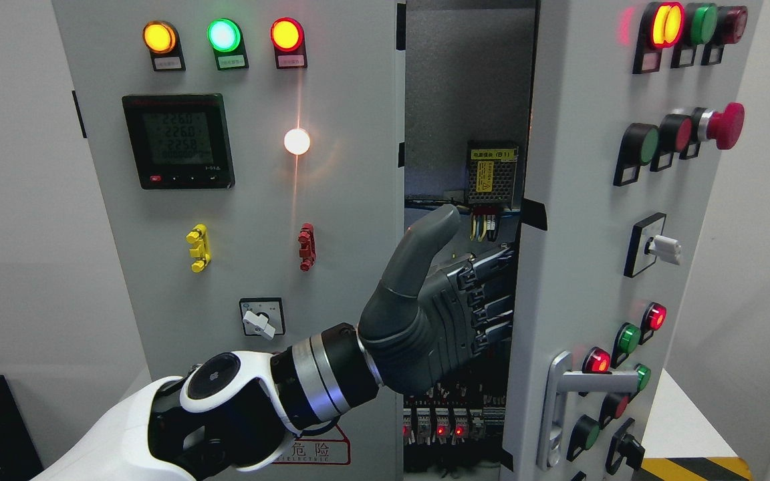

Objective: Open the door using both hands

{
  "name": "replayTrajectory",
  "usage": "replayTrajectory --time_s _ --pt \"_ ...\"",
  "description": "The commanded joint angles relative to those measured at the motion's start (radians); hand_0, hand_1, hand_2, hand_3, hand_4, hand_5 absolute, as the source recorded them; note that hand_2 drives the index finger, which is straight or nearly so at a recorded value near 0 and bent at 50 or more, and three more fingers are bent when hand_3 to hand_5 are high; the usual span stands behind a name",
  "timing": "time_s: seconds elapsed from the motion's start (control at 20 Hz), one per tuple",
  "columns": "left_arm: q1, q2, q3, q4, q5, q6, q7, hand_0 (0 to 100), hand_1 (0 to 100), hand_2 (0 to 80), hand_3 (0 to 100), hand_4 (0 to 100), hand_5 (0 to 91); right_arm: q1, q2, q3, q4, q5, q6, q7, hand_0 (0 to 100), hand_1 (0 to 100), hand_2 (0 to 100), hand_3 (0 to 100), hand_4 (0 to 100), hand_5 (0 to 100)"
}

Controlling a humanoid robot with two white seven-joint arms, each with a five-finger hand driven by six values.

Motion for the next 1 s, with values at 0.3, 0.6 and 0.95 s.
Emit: replayTrajectory --time_s 0.3,0.6,0.95 --pt "-0.023 -0.103 -0.028 0.005 0.0 0.02 0.0 0 0 0.0 0 0 0.0 0.0 0.0 0.003 0.0 0.009 0.0 0.0 19 0 0 0 0 0" --pt "-0.026 -0.179 -0.048 0.017 -0.011 0.042 0.0 0 0 0.0 0 0 0.0 0.0 0.0 0.003 0.0 0.009 0.0 0.0 19 0 0 0 0 0" --pt "-0.07 -0.261 -0.05 0.076 -0.01 0.043 0.0 0 0 0.0 0 0 0.0 0.0 0.0 0.003 0.0 0.009 0.0 0.0 19 0 0 0 0 0"
